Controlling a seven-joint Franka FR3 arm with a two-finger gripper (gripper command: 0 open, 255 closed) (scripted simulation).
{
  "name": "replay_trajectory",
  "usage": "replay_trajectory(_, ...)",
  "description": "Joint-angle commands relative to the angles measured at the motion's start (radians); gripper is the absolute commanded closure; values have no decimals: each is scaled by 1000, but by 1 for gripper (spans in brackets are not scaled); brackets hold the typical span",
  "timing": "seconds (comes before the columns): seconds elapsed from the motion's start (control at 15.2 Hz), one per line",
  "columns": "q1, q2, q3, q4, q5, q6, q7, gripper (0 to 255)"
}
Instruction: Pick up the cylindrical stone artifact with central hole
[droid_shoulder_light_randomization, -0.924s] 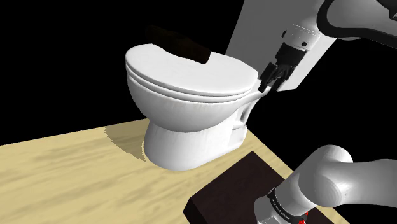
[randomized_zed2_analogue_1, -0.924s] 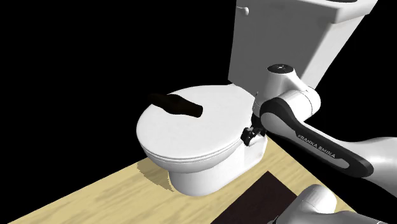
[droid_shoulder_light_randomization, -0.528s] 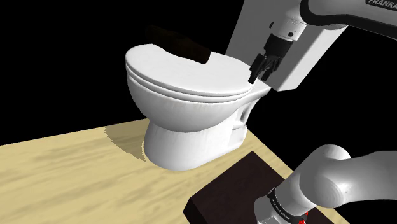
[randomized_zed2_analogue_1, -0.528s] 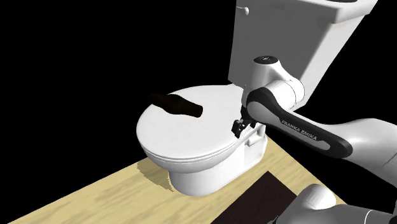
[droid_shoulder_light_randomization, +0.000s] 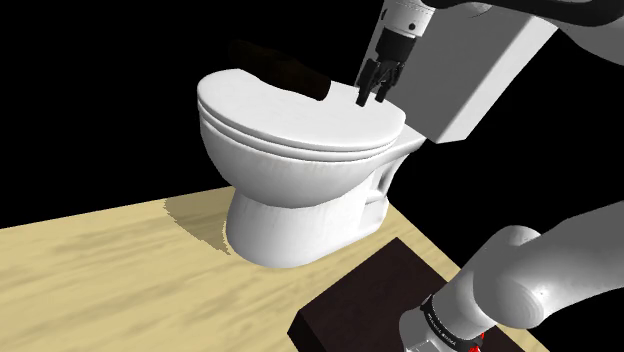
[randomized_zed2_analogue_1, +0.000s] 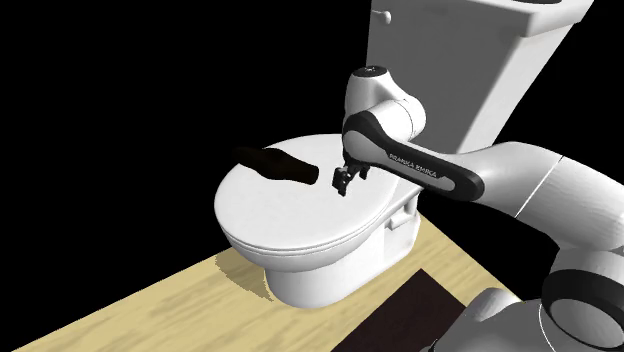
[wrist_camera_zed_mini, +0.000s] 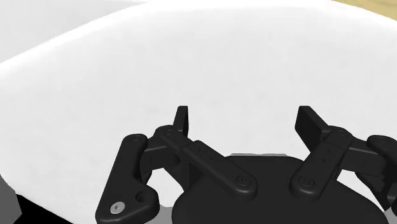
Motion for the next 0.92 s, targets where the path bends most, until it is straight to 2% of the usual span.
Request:
replay_trajectory(0.0,11,76,5,82,2,-6,-23,0)
replay_trajectory(0.4,39,313,27,372,5,-56,-86,0)
replay_trajectory(0.73,64,537,51,687,-3,-145,-133,0)
replay_trajectory(0.79,67,567,54,732,-4,-160,-139,0)
replay_trajectory(0.86,67,560,54,707,-4,-143,-138,0)
